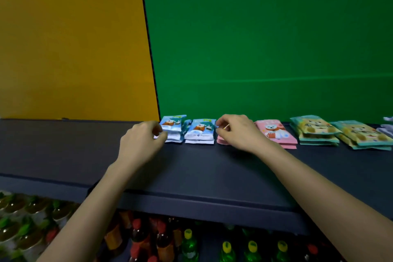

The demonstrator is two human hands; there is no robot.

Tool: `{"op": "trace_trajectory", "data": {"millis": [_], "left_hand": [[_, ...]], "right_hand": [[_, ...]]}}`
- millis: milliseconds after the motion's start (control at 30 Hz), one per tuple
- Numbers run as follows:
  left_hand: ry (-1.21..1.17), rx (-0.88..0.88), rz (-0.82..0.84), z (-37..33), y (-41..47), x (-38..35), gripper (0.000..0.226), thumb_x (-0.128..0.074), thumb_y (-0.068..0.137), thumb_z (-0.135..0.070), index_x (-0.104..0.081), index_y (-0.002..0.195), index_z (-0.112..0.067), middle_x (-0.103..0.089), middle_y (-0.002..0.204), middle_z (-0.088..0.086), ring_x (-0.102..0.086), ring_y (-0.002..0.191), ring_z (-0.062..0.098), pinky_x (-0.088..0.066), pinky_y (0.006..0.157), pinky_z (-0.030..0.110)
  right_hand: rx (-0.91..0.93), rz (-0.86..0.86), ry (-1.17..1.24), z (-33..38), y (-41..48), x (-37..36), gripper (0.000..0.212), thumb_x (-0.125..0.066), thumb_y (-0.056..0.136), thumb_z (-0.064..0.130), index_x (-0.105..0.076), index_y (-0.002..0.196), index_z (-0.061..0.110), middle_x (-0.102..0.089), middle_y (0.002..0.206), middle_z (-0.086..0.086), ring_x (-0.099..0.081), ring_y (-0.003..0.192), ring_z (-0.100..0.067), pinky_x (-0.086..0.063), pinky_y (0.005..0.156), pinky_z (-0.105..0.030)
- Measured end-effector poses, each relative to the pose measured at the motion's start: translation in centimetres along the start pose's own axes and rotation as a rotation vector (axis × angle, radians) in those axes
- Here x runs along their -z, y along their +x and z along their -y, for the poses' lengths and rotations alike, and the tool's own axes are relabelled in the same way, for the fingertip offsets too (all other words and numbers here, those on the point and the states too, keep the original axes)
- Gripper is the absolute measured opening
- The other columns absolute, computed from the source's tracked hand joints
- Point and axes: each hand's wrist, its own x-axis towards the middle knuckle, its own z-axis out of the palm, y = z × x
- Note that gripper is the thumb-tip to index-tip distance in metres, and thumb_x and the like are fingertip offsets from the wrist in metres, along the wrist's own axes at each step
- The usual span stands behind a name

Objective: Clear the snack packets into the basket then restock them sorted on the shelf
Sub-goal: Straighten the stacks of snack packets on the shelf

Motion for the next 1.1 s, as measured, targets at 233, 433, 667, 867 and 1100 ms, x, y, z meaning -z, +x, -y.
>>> {"op": "trace_trajectory", "data": {"millis": [233, 433, 667, 867, 1100], "left_hand": [[0.077, 0.095, 0.178, 1.3, 7.8, -5.2, 0.05, -0.047, 0.087, -0.054, -0.056, 0.101, -0.006, -0.061, 0.108, 0.016, -0.053, 0.095, 0.031, -0.041, 0.071, 0.035], [0.07, 0.205, 0.415, 2.4, 12.5, -7.5, 0.072, -0.051, 0.07, -0.076, -0.059, 0.087, -0.007, -0.063, 0.094, 0.011, -0.057, 0.085, 0.028, -0.042, 0.067, 0.031], [-0.11, 0.212, 0.52, 3.7, 13.9, -8.0, 0.062, -0.062, 0.064, -0.072, -0.053, 0.056, -0.012, -0.039, 0.053, 0.002, -0.036, 0.051, 0.016, -0.026, 0.046, 0.027], [-0.207, 0.197, 0.38, 4.0, 14.0, -8.2, 0.058, -0.068, 0.071, -0.058, -0.035, 0.051, -0.014, -0.037, 0.051, 0.002, -0.033, 0.048, 0.017, -0.022, 0.046, 0.027], [-0.656, 0.225, 0.426, 3.7, 13.0, -5.5, 0.066, -0.059, 0.088, -0.033, -0.032, 0.133, 0.007, -0.052, 0.13, 0.018, -0.057, 0.109, 0.028, -0.04, 0.073, 0.029]], "right_hand": [[-0.091, 0.054, -0.144, 1.8, 7.1, -3.5, 0.035, -0.048, 0.09, 0.031, -0.056, 0.109, 0.003, -0.06, 0.118, -0.019, -0.055, 0.108, -0.035, -0.044, 0.084, -0.037], [-0.24, 0.155, -0.308, 2.9, 9.4, -5.7, 0.06, -0.043, 0.092, 0.051, -0.048, 0.126, 0.002, -0.05, 0.133, -0.016, -0.048, 0.122, -0.034, -0.042, 0.094, -0.035], [-0.362, 0.197, -0.307, 3.4, 10.4, -6.4, 0.068, -0.051, 0.086, 0.057, -0.05, 0.123, 0.0, -0.052, 0.129, -0.013, -0.051, 0.118, -0.031, -0.043, 0.091, -0.032], [-0.472, 0.09, -0.108, 4.1, 10.7, -7.5, 0.064, -0.057, 0.089, 0.036, -0.029, 0.132, -0.001, -0.049, 0.133, -0.02, -0.049, 0.121, -0.035, -0.041, 0.092, -0.035], [-0.379, -0.089, 0.135, 4.6, 6.9, -5.6, 0.029, -0.047, 0.094, 0.024, -0.044, 0.122, 0.017, -0.057, 0.095, -0.012, -0.049, 0.079, -0.024, -0.03, 0.062, -0.03]]}}
